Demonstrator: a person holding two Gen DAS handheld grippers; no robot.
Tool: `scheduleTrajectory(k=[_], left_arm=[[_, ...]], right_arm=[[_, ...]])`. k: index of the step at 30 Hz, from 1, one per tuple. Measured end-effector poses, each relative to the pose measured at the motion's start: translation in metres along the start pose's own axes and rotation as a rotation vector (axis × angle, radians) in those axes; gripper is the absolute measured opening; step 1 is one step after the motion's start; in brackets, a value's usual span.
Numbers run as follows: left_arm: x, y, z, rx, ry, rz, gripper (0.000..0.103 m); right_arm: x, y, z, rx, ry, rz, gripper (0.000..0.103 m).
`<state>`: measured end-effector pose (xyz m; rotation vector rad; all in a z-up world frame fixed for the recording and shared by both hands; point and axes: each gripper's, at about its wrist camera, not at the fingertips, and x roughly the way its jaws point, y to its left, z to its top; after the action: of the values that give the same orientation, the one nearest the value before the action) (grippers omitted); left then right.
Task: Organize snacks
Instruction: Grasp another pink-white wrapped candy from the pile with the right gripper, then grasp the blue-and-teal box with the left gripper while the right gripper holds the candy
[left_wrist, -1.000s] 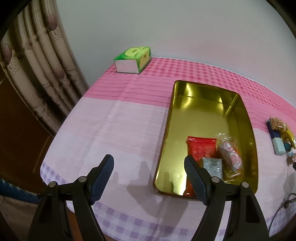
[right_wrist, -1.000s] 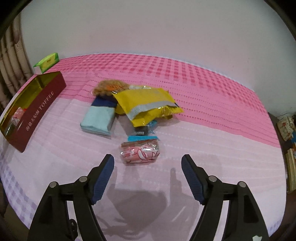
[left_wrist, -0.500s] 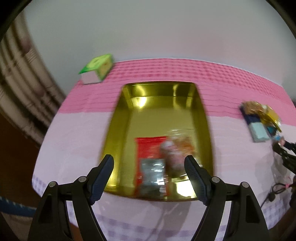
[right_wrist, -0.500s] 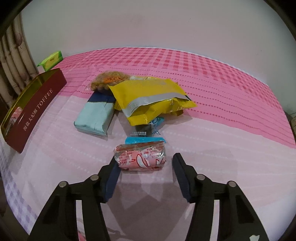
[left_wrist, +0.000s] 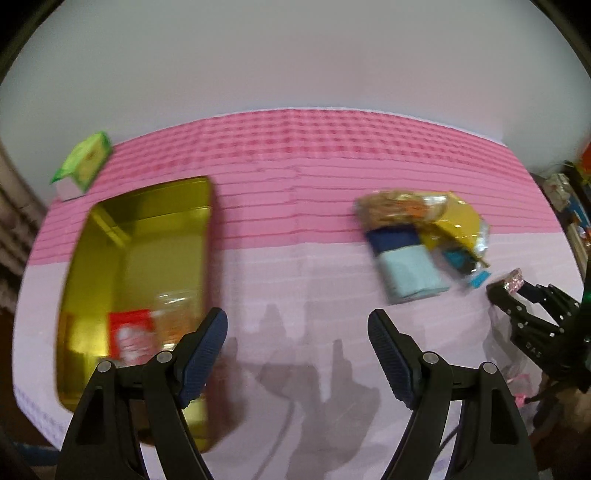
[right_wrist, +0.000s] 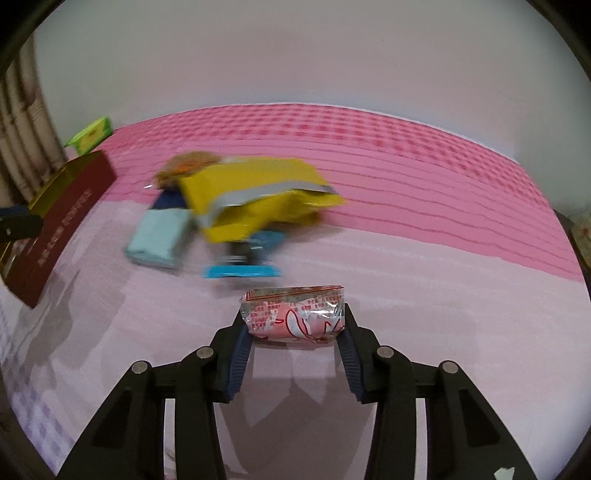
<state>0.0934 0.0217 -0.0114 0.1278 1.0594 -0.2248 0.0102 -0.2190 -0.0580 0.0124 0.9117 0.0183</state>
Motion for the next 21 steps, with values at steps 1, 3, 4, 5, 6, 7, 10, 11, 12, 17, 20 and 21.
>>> scheduleTrajectory(k=[1,3,4,5,6,7,10,11,12,17,20,21], left_arm=[[0.004,-0.007,0.003,-0.001,0.005,-0.015,0.079],[0.010,-0.018,0.008,-0.007,0.010,-0.037,0.079],[0.014,-0.024,0.011,-0.010,0.013,-0.047,0.079],[0.016,-0.027,0.012,-0.010,0.014,-0.052,0.079],[0.019,-0.033,0.014,-0.005,0.017,-0.058,0.079],[0.021,-0.038,0.015,0.001,0.018,-0.058,0.079],[0.027,-0.050,0.017,0.026,0.017,-0.045,0.079],[0.029,-0.053,0.018,0.031,0.017,-0.043,0.079],[0.030,-0.055,0.018,0.034,0.018,-0.044,0.079],[0.039,-0.066,0.019,0.042,0.024,-0.052,0.079],[0.044,-0.074,0.020,0.051,0.025,-0.064,0.079],[0.046,-0.077,0.021,0.053,0.024,-0.067,0.079]], right_arm=[[-0.001,-0.010,-0.001,0.023,-0.003,-0.022,0.040],[-0.002,-0.023,-0.002,0.053,-0.007,-0.045,0.040],[-0.002,-0.030,-0.002,0.068,-0.008,-0.059,0.040],[-0.003,-0.037,-0.002,0.082,-0.009,-0.077,0.040],[-0.003,-0.043,-0.003,0.097,-0.010,-0.093,0.040],[-0.003,-0.047,-0.003,0.109,-0.012,-0.106,0.040],[-0.003,-0.058,-0.003,0.133,-0.016,-0.150,0.040],[-0.002,-0.061,-0.003,0.141,-0.016,-0.171,0.040],[-0.001,-0.064,-0.003,0.154,-0.018,-0.179,0.040],[0.000,-0.071,-0.002,0.195,-0.028,-0.205,0.040],[-0.001,-0.071,-0.003,0.199,-0.039,-0.203,0.040],[-0.001,-0.071,-0.003,0.200,-0.039,-0.202,0.040]])
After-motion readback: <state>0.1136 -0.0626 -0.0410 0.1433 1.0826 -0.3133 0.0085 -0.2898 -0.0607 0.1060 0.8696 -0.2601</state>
